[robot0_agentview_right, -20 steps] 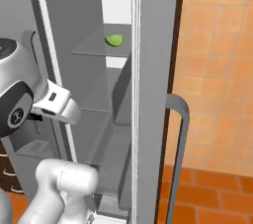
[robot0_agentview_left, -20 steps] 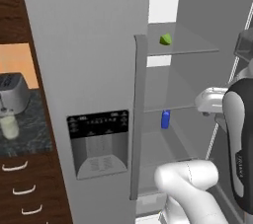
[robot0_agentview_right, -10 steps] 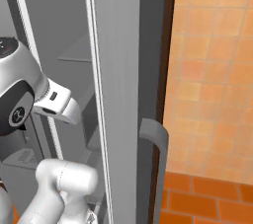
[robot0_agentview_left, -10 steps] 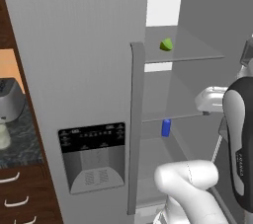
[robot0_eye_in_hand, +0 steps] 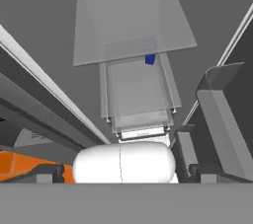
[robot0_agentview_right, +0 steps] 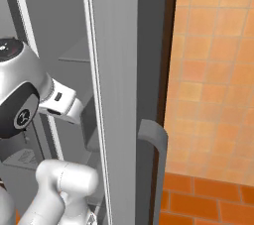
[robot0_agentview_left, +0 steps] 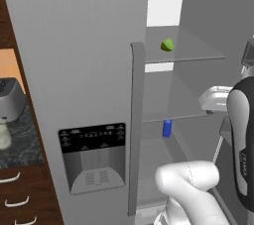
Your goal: Grab a lemon wedge from the fridge and one ice cube from the ice bowl, and put them in the glass of lemonade.
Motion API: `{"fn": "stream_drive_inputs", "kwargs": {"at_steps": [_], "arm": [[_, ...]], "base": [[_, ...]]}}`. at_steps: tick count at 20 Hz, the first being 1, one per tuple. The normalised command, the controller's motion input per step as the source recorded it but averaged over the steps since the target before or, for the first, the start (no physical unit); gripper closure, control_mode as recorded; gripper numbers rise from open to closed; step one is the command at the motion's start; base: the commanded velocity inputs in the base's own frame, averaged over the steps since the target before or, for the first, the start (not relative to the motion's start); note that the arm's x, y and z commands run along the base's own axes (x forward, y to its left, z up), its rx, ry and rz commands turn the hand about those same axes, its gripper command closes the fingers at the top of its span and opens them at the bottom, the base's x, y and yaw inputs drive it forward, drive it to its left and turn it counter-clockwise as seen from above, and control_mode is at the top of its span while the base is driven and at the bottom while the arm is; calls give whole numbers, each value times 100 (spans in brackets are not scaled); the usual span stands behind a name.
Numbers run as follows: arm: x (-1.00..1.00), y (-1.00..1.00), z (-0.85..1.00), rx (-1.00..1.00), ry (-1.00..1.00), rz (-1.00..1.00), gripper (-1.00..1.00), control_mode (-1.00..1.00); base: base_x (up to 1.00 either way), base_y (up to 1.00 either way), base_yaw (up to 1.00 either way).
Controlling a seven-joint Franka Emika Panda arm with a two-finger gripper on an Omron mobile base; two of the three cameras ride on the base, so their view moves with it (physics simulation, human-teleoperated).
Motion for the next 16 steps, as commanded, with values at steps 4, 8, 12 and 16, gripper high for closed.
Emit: {"fn": "stream_drive_inputs", "kwargs": {"at_steps": [4, 8, 12, 16], "arm": [[0, -1, 9, 5, -10, 2, -100, -100], [0, 3, 88, 3, -29, 9, -100, -100], [25, 14, 100, -2, -13, 12, -100, -100], [53, 4, 100, 0, -9, 21, -100, -100]], "base": [[0, 0, 0], [0, 0, 0], [0, 0, 0], [0, 0, 0]]}}
